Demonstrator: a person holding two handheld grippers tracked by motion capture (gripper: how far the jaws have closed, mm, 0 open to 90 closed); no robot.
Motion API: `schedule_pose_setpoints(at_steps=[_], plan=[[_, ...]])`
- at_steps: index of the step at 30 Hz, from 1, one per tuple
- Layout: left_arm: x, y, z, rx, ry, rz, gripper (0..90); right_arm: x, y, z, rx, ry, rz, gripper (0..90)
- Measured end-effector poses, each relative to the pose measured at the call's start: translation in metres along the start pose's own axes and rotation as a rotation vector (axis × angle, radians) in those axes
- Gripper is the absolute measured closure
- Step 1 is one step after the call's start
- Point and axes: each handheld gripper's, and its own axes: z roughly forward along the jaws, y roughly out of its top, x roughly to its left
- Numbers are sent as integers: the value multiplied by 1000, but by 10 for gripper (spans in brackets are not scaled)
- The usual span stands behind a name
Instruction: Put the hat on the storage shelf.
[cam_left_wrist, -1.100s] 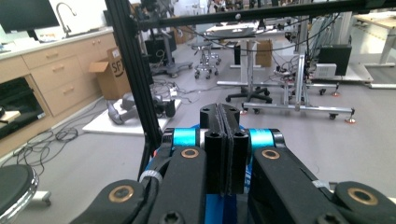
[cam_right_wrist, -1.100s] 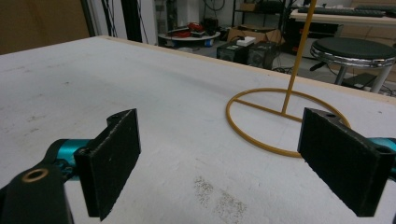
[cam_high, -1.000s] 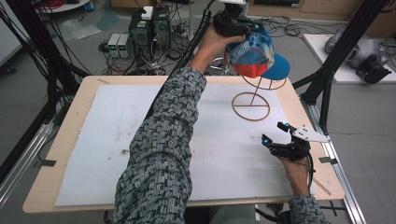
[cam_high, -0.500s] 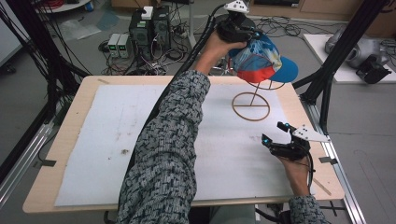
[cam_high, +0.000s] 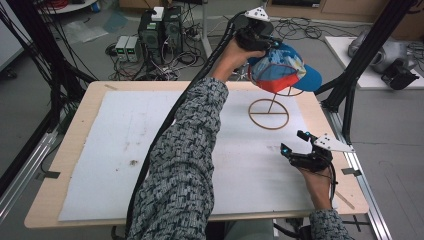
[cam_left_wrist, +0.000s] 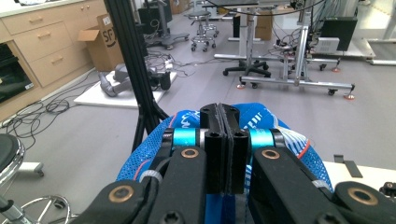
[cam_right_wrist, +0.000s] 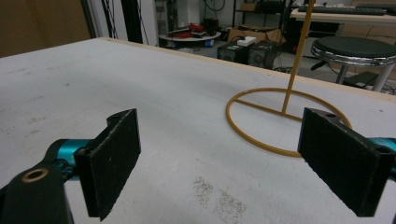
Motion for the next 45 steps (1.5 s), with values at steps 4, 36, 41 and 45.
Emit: schedule_pose_setpoints(at_steps=[4,36,41,45], plan=[[0,-3,4,14,4,-7,886,-1,0,0,0,-1,-4,124],[-7,-22,32,74,-42,-25,883,-2,0,0,-3,2,1,124],[-6,-23,33,74,-43,-31,876,-2,0,0,0,0,0,124],[-7,-23,33,85,-36,-25,815,-2,0,0,2,0,1,124]])
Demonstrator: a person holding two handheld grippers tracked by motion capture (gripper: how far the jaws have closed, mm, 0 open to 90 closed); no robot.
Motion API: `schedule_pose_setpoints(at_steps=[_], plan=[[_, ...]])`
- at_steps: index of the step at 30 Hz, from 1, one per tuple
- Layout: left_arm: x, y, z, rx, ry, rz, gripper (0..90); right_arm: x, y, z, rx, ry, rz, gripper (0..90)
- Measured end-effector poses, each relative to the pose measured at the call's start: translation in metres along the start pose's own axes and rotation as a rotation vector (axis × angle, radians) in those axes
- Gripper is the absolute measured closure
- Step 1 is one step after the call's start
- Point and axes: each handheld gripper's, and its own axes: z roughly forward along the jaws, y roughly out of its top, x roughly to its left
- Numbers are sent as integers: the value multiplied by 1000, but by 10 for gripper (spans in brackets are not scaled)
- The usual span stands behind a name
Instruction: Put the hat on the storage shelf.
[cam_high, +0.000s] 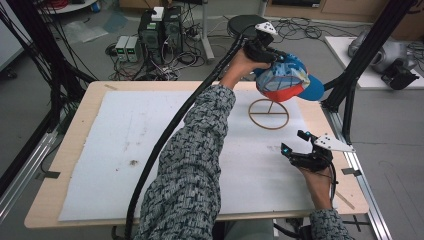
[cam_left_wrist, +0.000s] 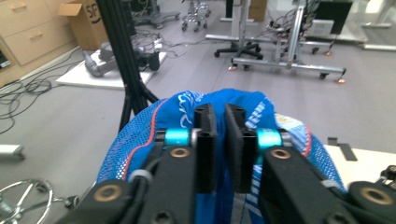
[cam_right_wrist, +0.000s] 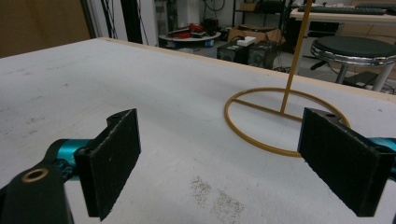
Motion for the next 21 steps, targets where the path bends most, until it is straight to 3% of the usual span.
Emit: schedule_pose_setpoints(at_steps=[7,17,21], plan=[[1,1,-4,-8,-10,-14,677,0,0,0,2,1,-6,124],[4,9,-24,-6,10,-34,530,1,0,1,-1,0,-9,124],[4,13,-35,4,20,-22,522,1,0,2,-11,0,-12,124]])
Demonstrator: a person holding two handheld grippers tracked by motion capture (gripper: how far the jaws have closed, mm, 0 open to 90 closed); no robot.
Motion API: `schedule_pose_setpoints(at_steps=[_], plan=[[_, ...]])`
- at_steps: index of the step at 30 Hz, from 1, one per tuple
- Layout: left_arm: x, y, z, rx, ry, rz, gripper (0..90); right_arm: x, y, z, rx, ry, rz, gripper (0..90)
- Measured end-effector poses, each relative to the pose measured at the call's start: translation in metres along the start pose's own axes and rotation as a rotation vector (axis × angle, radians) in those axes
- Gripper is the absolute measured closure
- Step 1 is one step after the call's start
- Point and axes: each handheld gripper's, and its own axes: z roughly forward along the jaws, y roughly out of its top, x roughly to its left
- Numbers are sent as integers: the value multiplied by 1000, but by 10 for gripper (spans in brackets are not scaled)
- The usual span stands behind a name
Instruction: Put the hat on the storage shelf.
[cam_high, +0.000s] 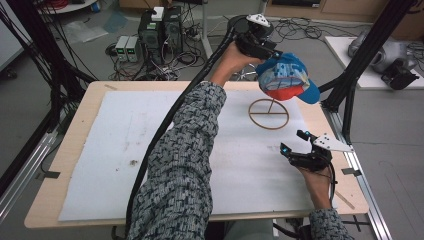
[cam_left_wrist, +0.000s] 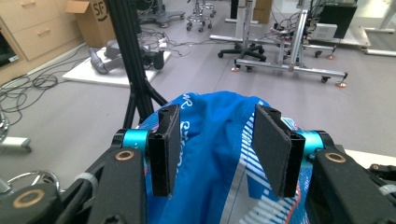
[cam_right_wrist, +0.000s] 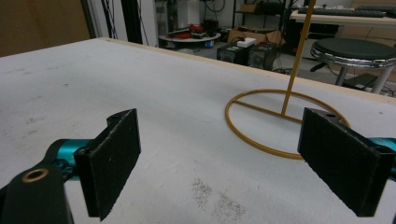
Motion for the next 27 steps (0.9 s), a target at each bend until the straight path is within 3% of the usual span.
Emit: schedule_pose_setpoints(at_steps=[10,12,14,18,22,25,27], plan=[[1,10,-33,12,43,-6,514,2,1,3,-1,7,-2,125],[2,10,-40,0,56,-14,503,1,1,3,-5,8,-3,125],[0,6,-51,-48,105,-1,500,1,1,3,-11,9,2,125],[3,2,-67,-6,96,-33,474,1,1,3,-13,13,9,125],[1,3,-81,28,111,-20,434,2,2,6,-18,14,4,125],[-3,3,-99,-13,172,6,417,2,2,7,-14,15,5,125],[-4,0,-107,-25,188,5,408,2,3,8,-21,16,3,125]])
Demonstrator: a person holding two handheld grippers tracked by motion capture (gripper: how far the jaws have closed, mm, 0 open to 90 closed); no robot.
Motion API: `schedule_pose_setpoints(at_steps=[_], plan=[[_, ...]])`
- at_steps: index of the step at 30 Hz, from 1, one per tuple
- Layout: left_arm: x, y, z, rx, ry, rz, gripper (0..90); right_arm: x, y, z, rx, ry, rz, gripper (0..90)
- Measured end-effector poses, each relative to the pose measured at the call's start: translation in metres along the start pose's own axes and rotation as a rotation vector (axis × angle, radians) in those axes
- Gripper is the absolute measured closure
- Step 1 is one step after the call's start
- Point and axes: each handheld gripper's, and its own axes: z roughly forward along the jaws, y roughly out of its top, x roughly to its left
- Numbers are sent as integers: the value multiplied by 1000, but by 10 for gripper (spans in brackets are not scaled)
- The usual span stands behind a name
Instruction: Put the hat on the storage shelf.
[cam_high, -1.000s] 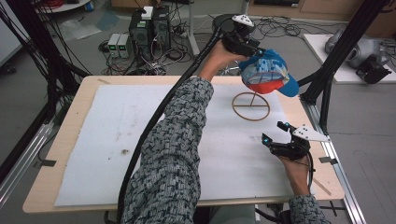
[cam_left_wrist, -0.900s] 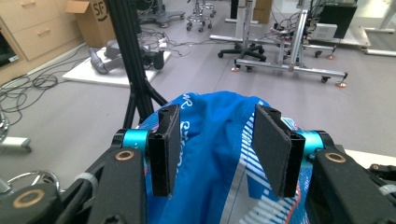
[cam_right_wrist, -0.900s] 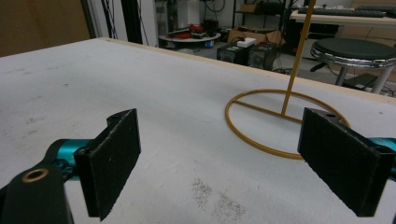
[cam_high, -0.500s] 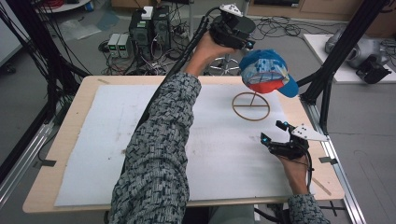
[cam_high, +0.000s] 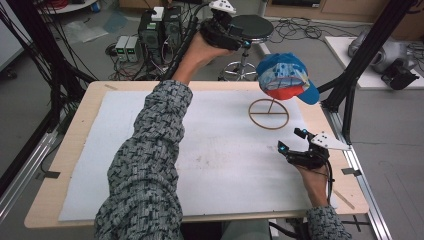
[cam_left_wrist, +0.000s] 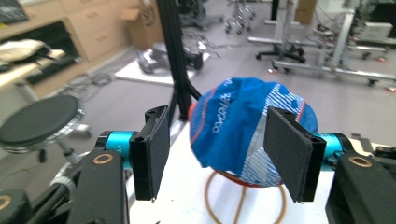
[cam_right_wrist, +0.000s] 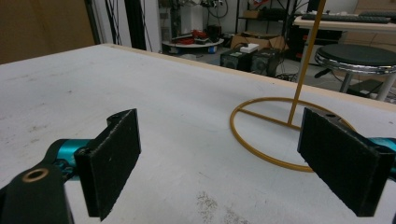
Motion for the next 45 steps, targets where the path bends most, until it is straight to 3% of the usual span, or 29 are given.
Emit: schedule_pose_setpoints(at_steps=[4,9,13,19,25,34,45], plan=[[5,-5,-19,39,12,-31,346,0,1,1,-7,0,-1,125],[4,-15,-46,14,57,-18,320,1,1,5,-15,-3,-6,125],[5,-25,-67,31,97,-32,262,3,2,8,-11,-3,-14,124],[1,-46,-102,-8,142,-53,251,5,4,12,-8,0,-21,124],[-9,-69,-137,-31,203,-40,208,8,4,15,1,2,-38,124],[-23,-110,-185,-68,269,-71,187,7,5,14,-4,1,-23,124],[-42,-158,-221,-103,316,-107,185,8,5,16,-6,2,-29,125]])
